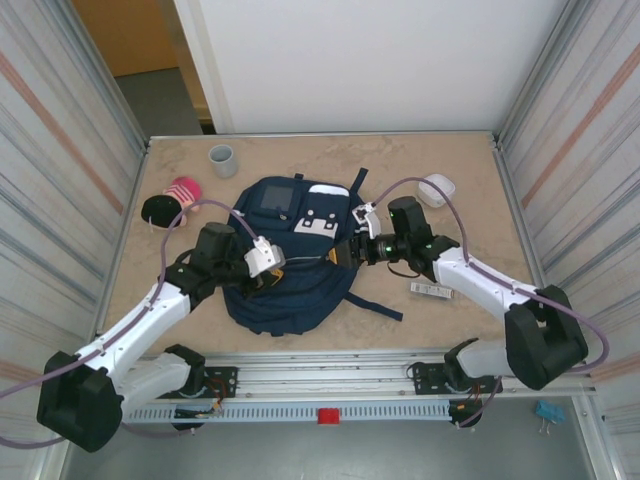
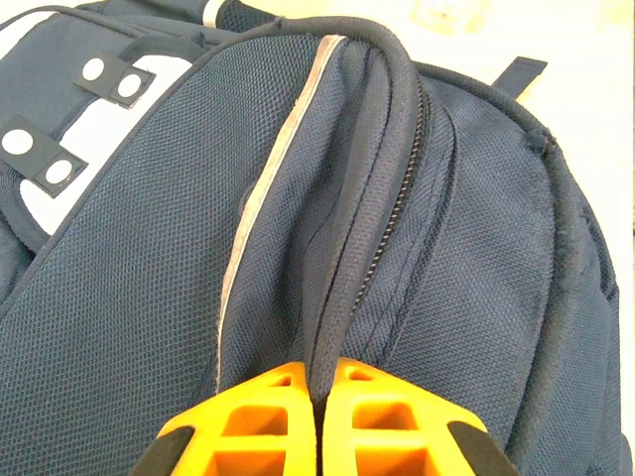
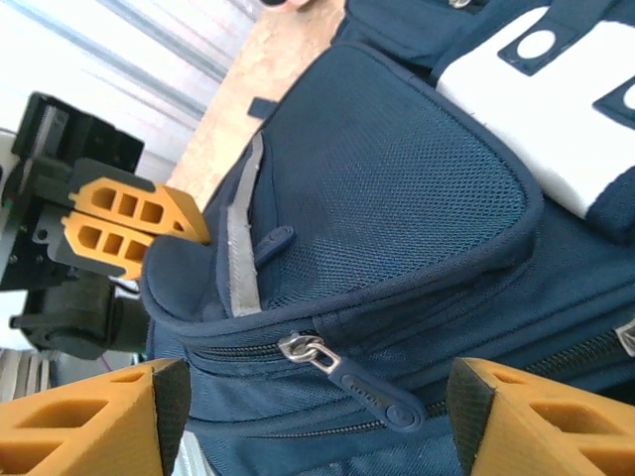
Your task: Pack books, pencil case, and school supplies into a backpack
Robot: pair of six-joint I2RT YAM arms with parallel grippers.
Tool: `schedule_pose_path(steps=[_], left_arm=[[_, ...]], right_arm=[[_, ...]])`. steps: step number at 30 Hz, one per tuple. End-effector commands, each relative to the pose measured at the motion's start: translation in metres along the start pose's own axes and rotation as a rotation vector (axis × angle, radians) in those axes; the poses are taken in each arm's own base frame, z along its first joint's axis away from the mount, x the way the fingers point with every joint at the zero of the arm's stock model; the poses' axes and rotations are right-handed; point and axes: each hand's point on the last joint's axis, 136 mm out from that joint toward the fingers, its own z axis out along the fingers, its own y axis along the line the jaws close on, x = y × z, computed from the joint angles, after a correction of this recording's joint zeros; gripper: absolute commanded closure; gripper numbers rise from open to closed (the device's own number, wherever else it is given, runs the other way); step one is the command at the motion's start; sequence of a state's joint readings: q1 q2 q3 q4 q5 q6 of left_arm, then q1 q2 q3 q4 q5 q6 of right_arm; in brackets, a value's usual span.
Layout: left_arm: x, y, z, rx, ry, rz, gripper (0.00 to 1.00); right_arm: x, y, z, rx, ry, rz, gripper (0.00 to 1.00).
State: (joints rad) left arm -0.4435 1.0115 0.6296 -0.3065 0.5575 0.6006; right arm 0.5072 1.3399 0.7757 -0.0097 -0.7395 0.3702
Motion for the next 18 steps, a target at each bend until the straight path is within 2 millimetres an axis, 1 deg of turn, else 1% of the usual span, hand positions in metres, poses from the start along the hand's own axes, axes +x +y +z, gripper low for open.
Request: schedule_pose_path(steps=[1,5,9,11,14,17,18], left_arm=[[-0.032,-0.001,-0.008,0.03,-0.138,0.02,1.0],[-0.033,0.002,-0.009,0.023,-0.147,0.014,1.0],[-0.034,0.006,-0.011,0.013,-0.162,0.006,1.0],[-0.035,0.008,-0.012,0.007,-0.171,0.001,1.0],[-0.035,0.01,-0.013,0.003,-0.174,-0.006,1.0],[-0.032,0.011,-0.012,0.004,-0.168,-0.013,1.0],[-0.032,0.011,-0.012,0.004,-0.168,-0.013,1.0]], right_arm=[[-0.009,0.009,0.003,-0.089,0.009,-0.101,0.28],[-0.009,0.014,0.011,-0.177,0.032,-0.113,0.28],[0.003,0.018,0.017,-0.231,0.082,-0.095,0.29],[0.008,0.022,0.017,-0.266,0.105,-0.085,0.33],[0.014,0.034,0.012,-0.327,0.139,-0.069,0.41],[0.019,0.048,0.002,-0.384,0.167,-0.062,0.47],[0.02,0.052,-0.002,-0.392,0.176,-0.063,0.48]])
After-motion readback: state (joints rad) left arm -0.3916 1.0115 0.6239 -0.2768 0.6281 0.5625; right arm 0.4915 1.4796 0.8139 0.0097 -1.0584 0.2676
